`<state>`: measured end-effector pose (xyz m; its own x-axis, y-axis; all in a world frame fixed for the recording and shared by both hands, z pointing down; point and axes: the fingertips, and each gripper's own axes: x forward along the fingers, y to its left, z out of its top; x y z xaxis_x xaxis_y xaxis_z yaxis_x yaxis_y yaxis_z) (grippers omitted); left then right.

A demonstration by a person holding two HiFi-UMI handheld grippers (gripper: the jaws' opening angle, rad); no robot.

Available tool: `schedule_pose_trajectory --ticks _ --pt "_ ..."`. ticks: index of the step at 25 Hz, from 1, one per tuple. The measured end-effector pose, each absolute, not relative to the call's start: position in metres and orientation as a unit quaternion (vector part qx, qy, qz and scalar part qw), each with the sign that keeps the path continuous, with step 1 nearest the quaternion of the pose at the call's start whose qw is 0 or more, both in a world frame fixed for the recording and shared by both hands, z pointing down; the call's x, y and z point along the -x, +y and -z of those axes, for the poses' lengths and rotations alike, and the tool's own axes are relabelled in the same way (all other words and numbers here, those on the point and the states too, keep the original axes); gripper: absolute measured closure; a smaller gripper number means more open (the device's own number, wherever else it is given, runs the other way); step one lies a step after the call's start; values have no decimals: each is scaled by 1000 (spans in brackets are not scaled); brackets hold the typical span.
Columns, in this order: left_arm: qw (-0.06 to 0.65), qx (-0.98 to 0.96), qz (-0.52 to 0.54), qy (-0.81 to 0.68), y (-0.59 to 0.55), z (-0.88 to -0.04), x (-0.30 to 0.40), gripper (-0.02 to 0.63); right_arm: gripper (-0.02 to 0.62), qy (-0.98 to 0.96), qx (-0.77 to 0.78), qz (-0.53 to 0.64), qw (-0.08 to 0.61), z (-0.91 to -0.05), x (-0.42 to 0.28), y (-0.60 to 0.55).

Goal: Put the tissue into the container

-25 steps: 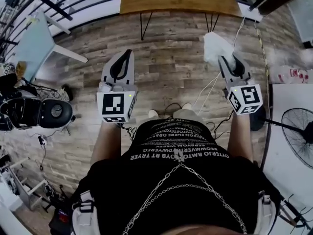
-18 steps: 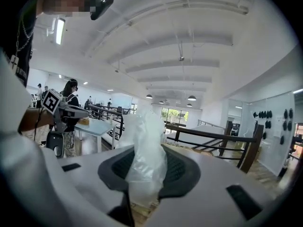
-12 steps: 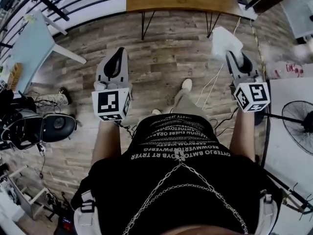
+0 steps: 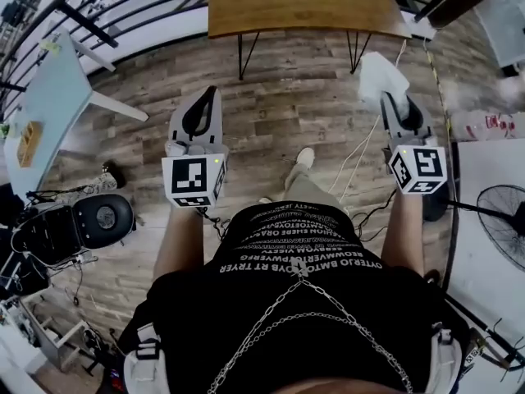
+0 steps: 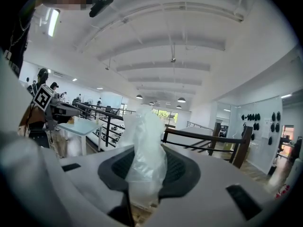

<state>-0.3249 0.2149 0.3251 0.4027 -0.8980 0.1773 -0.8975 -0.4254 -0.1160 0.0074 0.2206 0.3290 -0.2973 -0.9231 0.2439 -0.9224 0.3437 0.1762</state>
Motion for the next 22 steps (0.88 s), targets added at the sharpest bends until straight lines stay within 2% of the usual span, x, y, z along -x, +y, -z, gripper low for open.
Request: schedule_pose_trajectory --ticks 18,22 --pt "29 838 125 530 102 -332 176 577 474 -824 -555 2 115 -344 -142 126" --pt "54 833 129 535 86 -321 149 577 474 -839 -529 17 128 -345 -156 108"
